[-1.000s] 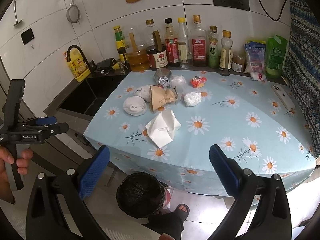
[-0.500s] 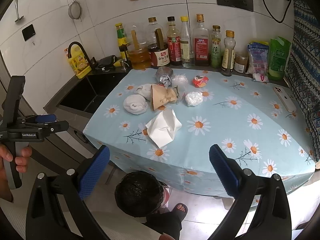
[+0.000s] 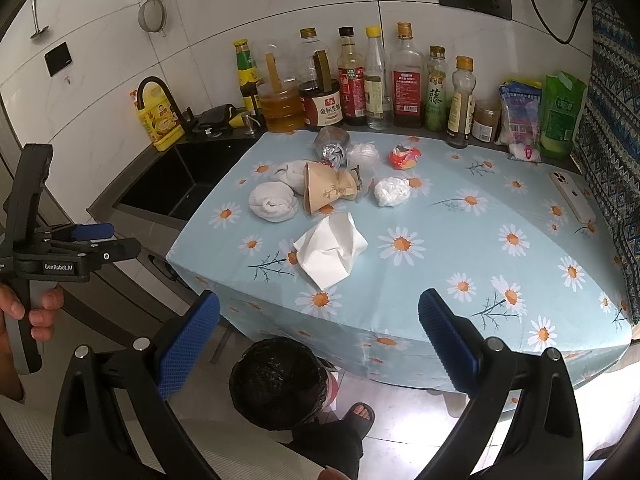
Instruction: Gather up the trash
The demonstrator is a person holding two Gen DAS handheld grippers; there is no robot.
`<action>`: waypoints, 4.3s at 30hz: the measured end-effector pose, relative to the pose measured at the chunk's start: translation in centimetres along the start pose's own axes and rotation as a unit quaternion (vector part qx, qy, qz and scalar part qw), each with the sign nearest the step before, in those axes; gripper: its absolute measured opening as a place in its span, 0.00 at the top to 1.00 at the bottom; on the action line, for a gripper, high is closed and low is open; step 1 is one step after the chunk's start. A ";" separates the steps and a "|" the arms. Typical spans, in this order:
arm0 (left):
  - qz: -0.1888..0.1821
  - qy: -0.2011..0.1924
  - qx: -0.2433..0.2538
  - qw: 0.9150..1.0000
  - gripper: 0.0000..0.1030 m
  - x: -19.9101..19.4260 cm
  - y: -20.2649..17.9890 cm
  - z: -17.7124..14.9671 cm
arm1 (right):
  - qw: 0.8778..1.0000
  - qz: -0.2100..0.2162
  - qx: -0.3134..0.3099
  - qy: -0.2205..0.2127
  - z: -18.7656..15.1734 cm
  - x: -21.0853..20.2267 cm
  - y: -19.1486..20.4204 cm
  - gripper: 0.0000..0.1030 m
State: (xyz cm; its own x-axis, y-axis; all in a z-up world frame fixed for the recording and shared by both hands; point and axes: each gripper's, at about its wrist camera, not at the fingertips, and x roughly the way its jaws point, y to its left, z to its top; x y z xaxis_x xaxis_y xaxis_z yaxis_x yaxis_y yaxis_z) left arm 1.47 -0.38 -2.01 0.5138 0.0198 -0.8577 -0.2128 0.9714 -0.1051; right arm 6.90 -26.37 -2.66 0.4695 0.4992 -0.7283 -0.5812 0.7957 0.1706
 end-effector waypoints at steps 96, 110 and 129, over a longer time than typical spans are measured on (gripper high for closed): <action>-0.052 0.089 -0.011 0.995 0.07 13.8 -2.3 8.2 | 0.994 0.041 -0.044 0.092 5.3 14.6 -7.1 0.16; -0.034 0.119 0.040 0.992 0.22 20.3 -2.8 12.4 | 0.994 0.052 -0.011 0.098 4.7 14.7 -10.1 0.16; -0.062 0.105 0.005 0.992 0.63 18.9 -1.6 11.5 | 0.993 0.060 -0.007 0.097 5.0 15.4 -10.1 0.16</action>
State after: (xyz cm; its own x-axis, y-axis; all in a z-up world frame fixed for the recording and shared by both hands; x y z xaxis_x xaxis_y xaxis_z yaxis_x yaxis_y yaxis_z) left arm 21.06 1.17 -12.32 0.3502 -0.1490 -0.9248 -0.1492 0.9658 -0.2121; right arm 23.34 -25.04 -12.29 0.2601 0.5133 -0.8178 -0.6356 0.7286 0.2552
